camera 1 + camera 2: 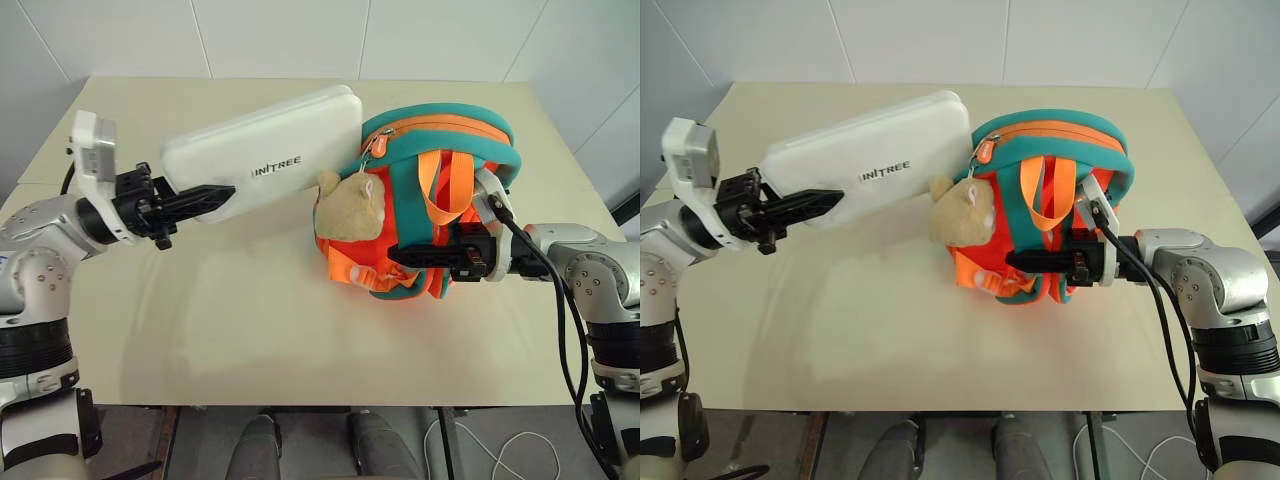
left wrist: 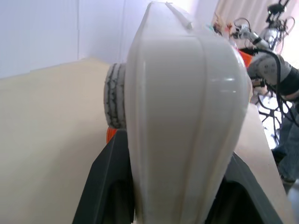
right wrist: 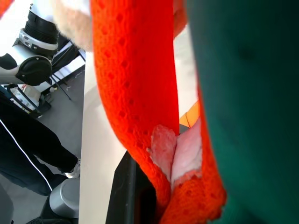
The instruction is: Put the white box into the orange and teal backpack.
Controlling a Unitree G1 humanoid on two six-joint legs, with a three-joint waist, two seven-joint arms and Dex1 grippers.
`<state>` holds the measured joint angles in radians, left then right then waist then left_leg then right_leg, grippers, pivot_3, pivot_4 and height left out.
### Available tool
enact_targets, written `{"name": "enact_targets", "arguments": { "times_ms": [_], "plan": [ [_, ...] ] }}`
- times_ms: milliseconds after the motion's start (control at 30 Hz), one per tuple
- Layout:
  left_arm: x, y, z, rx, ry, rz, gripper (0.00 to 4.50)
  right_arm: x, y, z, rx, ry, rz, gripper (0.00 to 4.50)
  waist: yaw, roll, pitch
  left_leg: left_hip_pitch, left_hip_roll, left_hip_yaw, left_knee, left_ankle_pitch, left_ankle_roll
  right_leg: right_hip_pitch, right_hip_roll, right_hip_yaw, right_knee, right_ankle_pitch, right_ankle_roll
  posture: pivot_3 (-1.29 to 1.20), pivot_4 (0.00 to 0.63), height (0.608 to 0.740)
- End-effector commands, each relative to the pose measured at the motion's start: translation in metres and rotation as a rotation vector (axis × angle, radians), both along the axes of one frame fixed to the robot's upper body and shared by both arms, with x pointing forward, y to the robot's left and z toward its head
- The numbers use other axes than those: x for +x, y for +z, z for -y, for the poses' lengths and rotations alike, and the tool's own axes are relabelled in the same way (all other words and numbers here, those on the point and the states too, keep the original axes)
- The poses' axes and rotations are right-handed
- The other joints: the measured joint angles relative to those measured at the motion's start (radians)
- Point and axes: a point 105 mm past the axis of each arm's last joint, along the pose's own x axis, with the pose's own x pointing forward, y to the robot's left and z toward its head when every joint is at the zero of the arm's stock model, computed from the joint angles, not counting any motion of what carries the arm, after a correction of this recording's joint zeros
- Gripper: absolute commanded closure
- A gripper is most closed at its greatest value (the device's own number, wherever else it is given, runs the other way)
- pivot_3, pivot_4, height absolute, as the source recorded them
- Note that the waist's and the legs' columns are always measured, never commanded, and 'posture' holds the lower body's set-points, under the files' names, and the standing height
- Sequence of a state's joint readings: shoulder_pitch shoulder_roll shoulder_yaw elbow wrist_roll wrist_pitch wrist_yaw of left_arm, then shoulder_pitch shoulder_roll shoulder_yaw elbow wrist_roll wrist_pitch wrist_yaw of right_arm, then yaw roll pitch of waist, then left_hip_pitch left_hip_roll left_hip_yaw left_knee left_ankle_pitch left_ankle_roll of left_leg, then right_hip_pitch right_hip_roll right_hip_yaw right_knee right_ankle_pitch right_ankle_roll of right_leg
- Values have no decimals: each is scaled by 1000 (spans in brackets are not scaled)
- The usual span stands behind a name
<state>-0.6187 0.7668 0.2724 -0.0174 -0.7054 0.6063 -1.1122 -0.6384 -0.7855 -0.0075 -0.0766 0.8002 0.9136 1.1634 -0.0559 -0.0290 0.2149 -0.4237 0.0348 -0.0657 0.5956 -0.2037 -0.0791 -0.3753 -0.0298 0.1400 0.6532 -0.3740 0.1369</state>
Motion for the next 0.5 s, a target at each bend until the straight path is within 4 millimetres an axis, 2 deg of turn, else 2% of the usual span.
{"name": "enact_targets", "arguments": {
  "times_ms": [33, 200, 367, 500],
  "plan": [
    [6, -8, 4, 139, -8, 91, 3234, -4, 9, -3, 9, 11, 43, 4396, 1, 0, 0, 0, 0, 0, 0, 0, 0, 0, 0, 0, 0, 0, 0, 0, 150, 740],
    [21, -10, -5, 320, 36, 210, 3234, -8, 15, -5, 12, 22, 58, 4396, 0, 0, 0, 0, 0, 0, 2, 0, 0, 0, 0, 0, 1, 0, 0, 0, 150, 740],
    [42, -1, -8, 459, 80, 279, 3234, -9, 23, -7, 17, 27, 81, 4396, 1, 0, 0, 0, 0, 0, 2, 0, 0, 0, 0, 0, 2, 0, 0, 0, 150, 740],
    [53, 11, 18, 433, 30, 269, 3234, -10, 27, -11, 24, 35, 94, 4396, 2, 0, 0, 0, 0, 0, 3, 0, 0, 0, 0, 0, 3, 0, 0, 0, 150, 740]
  ]
}}
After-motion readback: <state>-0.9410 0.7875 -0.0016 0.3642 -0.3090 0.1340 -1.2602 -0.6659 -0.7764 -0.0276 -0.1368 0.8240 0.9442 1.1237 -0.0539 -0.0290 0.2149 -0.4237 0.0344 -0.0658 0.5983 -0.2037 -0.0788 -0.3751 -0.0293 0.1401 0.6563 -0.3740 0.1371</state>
